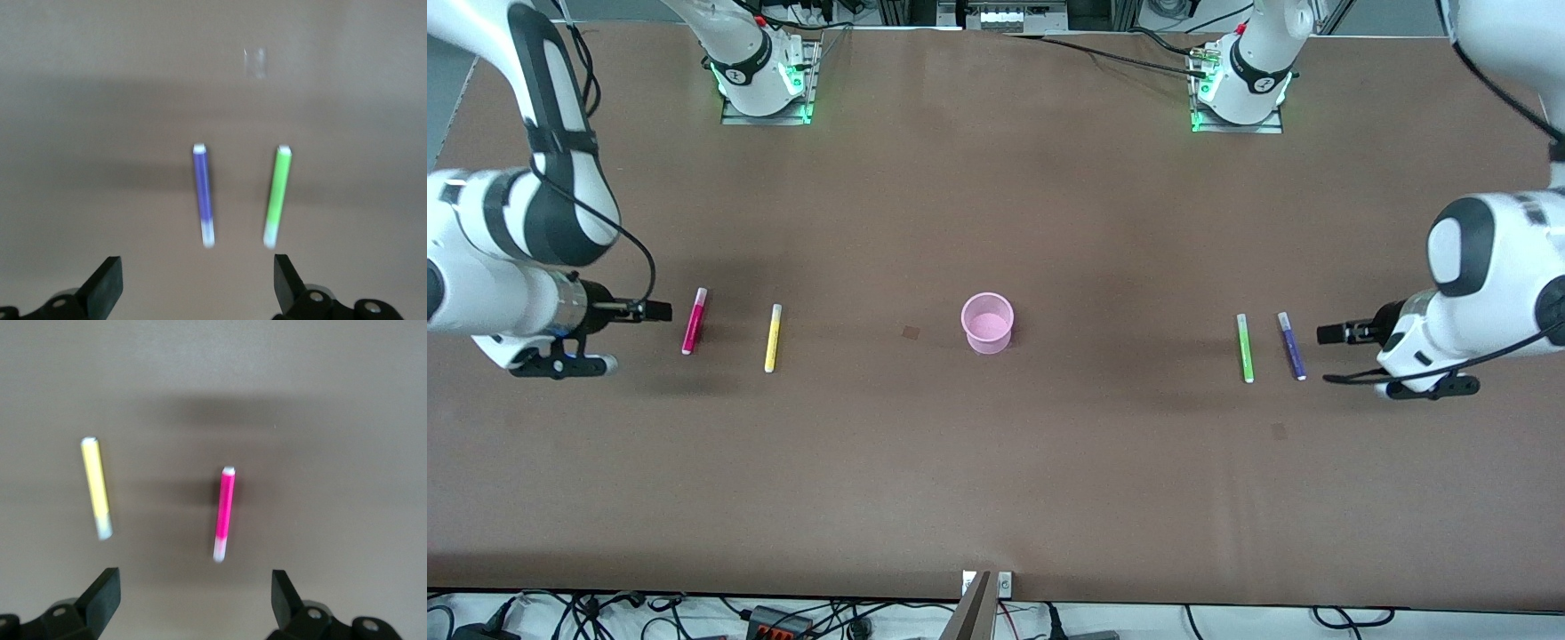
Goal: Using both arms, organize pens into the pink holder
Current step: 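Grasp the magenta and purple pens with the right and left grippers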
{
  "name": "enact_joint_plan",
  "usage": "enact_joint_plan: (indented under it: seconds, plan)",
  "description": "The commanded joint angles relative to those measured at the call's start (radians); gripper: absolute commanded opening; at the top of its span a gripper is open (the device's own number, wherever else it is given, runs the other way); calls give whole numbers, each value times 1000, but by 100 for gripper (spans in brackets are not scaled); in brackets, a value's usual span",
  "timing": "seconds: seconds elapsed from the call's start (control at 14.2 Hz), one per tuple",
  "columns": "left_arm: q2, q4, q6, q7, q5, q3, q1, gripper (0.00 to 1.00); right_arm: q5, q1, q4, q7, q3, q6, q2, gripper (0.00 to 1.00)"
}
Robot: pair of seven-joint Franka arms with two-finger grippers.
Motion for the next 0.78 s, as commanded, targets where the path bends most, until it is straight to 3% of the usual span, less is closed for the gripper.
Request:
enact_joint_plan:
  seconds: [0.0,0.28,0.56,0.71]
  plan:
    - [69,-16,127,17,24,-2,21,99,-11,-41,16,-73,5,56,77,100]
    - [131,-53,219,19,28,-2,21,78,-11,-58,16,-76,5,100,163,100]
    - [171,-53,224,17,28,-4,10,60,-11,-67,16,-105,6,145,244,100]
    - [183,-54,257,17,28,-4,12,57,-10,-66,16,-104,6,154,258,93]
